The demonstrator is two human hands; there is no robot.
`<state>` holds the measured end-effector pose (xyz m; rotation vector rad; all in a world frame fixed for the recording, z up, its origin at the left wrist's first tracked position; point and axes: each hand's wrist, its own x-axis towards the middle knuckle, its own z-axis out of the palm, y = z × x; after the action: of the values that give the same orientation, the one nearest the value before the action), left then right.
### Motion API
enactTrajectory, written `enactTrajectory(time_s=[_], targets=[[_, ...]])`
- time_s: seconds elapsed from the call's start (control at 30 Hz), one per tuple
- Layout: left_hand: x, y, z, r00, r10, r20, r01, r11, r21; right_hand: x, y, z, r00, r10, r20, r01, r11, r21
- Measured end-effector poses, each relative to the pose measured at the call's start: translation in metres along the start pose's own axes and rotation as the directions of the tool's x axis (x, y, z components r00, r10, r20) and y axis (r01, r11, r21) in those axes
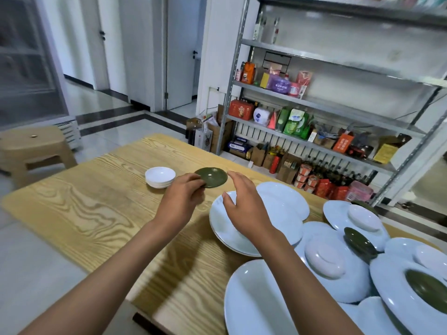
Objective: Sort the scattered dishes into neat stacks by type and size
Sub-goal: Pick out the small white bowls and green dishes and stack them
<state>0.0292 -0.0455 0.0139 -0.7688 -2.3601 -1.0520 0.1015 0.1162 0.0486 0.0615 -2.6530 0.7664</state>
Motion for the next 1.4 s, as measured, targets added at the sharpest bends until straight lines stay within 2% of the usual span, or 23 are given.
enactTrajectory(time_s=[0.3,0.87,1.17,1.4], targets=[[0.003,-0.071,0.026,0.992,-0.109,0.060,0.099,0.985,0.141,0.007,0.012,0.036,0.987,0.085,0.138,-0.082,0.996,-0.027],[-0.001,-0.080,0.036,0.963,-0.242,0.121,0.192,0.927,0.322,0.011,0.012,0.057,0.976,0.123,0.182,-0.123,0.992,-0.011],[-0.001,-0.029,0.034,0.986,-0.095,0.140,0.050,0.954,0.296,-0.014,0.015,0.018,0.984,0.144,0.104,-0.141,0.989,-0.040],[-0.012,0.061,0.053,0.980,0.114,0.163,-0.143,0.972,0.183,-0.061,0.038,-0.037,0.977,0.211,-0.043,-0.213,0.976,-0.052]])
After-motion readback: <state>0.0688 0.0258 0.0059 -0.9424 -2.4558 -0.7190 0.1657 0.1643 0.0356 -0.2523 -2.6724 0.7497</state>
